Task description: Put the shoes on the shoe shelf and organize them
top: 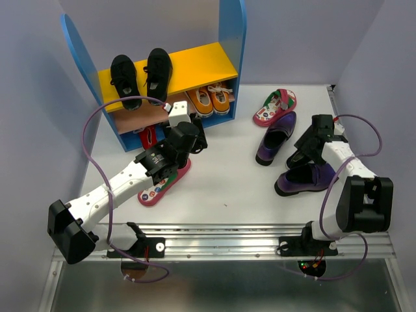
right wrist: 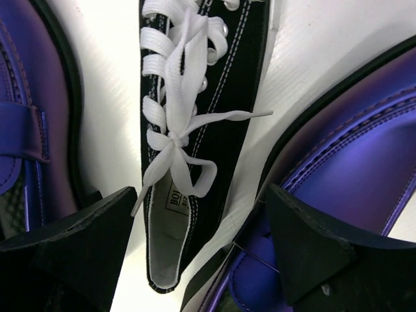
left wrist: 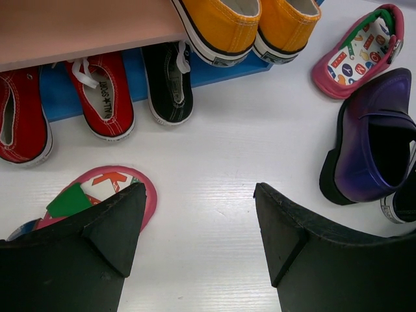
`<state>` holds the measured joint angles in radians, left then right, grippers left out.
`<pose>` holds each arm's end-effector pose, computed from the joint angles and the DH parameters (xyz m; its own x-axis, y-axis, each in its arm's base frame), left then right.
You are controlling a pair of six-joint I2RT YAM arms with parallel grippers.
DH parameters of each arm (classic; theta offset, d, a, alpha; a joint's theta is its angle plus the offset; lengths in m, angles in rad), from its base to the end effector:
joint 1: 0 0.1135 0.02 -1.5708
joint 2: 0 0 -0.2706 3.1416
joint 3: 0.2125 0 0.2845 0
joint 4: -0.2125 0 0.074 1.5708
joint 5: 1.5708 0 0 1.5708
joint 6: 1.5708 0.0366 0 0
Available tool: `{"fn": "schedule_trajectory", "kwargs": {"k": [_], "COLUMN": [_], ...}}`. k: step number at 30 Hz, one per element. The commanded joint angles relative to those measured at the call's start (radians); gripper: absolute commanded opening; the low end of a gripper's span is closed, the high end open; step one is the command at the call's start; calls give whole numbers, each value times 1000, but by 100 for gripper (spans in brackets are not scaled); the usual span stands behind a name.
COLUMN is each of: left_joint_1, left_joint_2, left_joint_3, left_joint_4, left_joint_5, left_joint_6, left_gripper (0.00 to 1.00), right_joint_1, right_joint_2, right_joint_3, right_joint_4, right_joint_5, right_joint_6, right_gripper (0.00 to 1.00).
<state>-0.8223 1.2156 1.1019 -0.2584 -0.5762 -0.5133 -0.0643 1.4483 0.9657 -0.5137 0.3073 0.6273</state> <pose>0.2232 -0.2110 0.3572 -0.3476 -0.2308 -0.9088 0.1128 0.9519 -0.2849 0.3189 -0.0316 0.2148 -0.5460 0.5958 -0.5890 0.6741 0.7299 0.1134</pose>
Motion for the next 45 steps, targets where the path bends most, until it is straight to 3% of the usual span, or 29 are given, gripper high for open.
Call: {"fn": "schedule_trajectory", "kwargs": {"k": [1,8,15,18,21,22,25,34,38,45], "left_joint_1": [3,3,3,3,3,3,3,3,6,110], "left_joint_2": [-11,-16,-13,-13,-5,-2,-1,36,41,36], "left_joint_3": [-1,-16,-16,-14,1,7,10,45,72,88], "left_joint_4": [39,51,42,41,35,33,38,39,36,-1], "left_joint_5": [3,10,12,10,12,10,9,-4,-11,-4], "left_joint_6": [25,12,15,16,18,18,18,35,45,29], "left_gripper": [79,79,79,79,79,79,79,79,79,79], "right_joint_1": [1,1,1,1,1,1,1,1,79,487], "right_joint_2": [-17,41,179,230,235,209,126,-71,-115,-56], "right_joint_3": [13,64,113,131,140,139,142,240,317,458], "right_joint_4": [41,67,144,152,146,147,141,14,-43,-164], "right_joint_5": [-25,-19,-31,-45,-33,-27,4,-68,-112,102], "right_joint_6": [-32,-61,-77,-89,-94,-95,-115,-167,-189,-195], "right_gripper": [86,87,77,66,41,24,1,1,1,1]}}
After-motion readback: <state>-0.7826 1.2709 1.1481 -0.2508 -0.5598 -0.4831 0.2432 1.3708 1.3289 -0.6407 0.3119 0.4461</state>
